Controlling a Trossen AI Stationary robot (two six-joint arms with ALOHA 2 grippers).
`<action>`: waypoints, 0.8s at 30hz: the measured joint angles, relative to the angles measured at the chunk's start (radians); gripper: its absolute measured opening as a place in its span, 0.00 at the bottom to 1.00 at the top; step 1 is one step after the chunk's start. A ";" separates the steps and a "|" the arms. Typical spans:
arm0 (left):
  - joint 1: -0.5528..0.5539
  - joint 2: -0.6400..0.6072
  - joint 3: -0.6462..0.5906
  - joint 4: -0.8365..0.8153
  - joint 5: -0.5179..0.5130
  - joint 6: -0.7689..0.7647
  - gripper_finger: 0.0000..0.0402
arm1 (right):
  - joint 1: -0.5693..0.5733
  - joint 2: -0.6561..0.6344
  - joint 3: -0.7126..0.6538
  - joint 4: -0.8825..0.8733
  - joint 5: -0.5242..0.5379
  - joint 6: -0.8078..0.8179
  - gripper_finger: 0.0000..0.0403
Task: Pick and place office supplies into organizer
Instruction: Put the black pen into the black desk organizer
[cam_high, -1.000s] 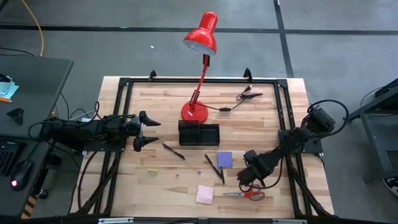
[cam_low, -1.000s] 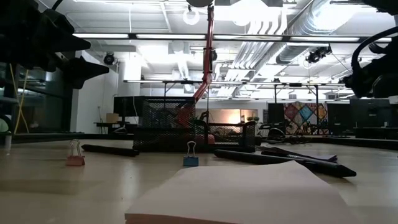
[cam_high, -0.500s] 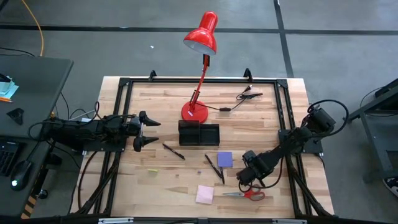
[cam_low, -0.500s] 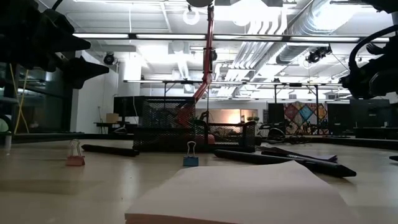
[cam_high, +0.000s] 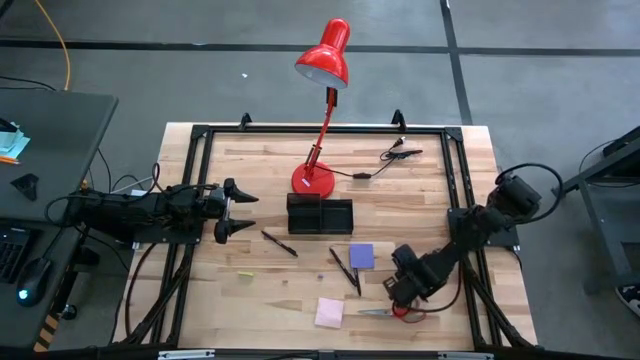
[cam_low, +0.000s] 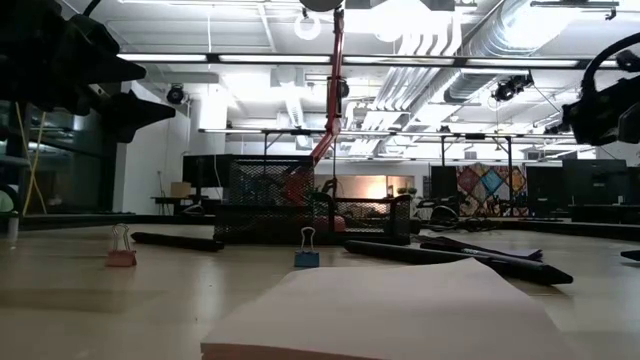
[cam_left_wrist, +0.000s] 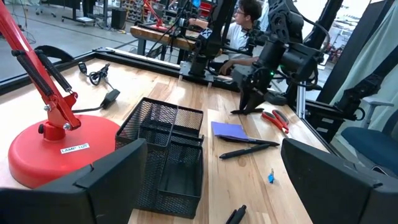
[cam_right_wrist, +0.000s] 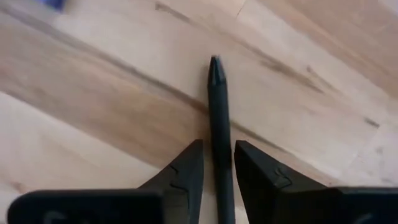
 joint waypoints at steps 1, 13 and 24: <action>0.000 0.000 0.000 0.000 0.000 0.000 0.89 | 0.008 0.001 0.000 -0.003 0.019 0.013 0.19; 0.000 0.000 0.000 0.000 0.000 0.000 0.89 | 0.081 0.009 -0.003 0.006 0.208 0.126 0.11; 0.000 0.000 0.000 0.000 0.000 0.000 0.89 | 0.090 0.071 0.003 0.011 0.213 0.151 0.09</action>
